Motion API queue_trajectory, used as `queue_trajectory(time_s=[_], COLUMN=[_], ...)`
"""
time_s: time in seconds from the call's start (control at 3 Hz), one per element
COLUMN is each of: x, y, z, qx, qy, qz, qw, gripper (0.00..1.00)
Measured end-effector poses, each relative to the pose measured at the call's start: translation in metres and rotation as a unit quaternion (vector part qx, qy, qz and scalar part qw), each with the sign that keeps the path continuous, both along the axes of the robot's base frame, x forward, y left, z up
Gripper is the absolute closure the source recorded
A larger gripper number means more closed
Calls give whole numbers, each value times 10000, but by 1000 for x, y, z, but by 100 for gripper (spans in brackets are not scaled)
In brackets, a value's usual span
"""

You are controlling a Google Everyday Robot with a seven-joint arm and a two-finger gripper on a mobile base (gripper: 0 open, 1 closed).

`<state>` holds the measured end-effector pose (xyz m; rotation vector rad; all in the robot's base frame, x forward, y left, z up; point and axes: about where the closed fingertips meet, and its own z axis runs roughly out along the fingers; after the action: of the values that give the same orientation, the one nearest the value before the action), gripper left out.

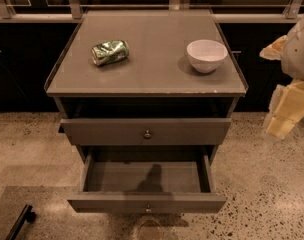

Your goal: Close middle drawer

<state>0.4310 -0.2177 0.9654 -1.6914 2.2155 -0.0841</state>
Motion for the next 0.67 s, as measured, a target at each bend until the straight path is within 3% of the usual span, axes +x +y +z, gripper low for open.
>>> queue_trajectory(time_s=[0.33, 0.67], x=[-18, -39], y=[-11, -14], z=[-56, -147], qx=[598, 1633], qy=[84, 399], qz=[-126, -634], qw=[9981, 9837], gripper=[0, 0])
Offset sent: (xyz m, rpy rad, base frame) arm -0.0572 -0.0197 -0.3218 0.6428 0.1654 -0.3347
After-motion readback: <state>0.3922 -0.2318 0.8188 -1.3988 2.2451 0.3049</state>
